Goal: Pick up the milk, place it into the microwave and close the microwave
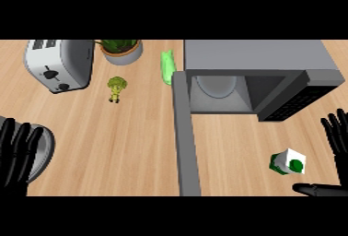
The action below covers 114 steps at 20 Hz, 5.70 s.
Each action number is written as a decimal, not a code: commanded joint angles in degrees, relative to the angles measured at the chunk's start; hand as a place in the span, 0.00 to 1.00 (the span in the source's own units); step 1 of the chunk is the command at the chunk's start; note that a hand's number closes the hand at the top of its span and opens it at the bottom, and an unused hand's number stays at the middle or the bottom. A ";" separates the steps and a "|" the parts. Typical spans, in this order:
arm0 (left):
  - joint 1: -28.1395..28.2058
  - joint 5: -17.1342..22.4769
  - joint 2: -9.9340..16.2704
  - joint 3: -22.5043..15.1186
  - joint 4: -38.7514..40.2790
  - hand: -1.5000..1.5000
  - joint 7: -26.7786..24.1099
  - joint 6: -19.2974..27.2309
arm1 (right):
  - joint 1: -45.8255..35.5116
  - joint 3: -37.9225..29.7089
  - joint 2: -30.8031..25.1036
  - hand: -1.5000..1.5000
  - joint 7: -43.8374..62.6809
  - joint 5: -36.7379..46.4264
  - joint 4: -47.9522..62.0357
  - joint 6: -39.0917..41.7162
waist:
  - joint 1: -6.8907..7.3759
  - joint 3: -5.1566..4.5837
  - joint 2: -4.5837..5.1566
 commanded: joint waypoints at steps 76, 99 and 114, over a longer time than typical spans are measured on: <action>11.39 8.39 1.85 6.24 -5.16 0.00 -0.77 -5.61 | -29.09 24.17 9.10 1.00 -15.12 14.98 37.38 -34.35 | 1.09 -0.01 0.01; 2.61 5.73 1.86 6.22 1.51 0.00 -0.91 -5.80 | -64.40 7.51 -1.43 1.00 -19.68 23.77 81.36 -58.18 | 3.98 0.16 2.01; 4.11 4.13 2.99 6.86 3.91 0.00 -4.62 -8.71 | -71.87 12.47 -0.36 0.00 -15.77 30.03 92.02 -50.90 | 5.81 0.12 2.46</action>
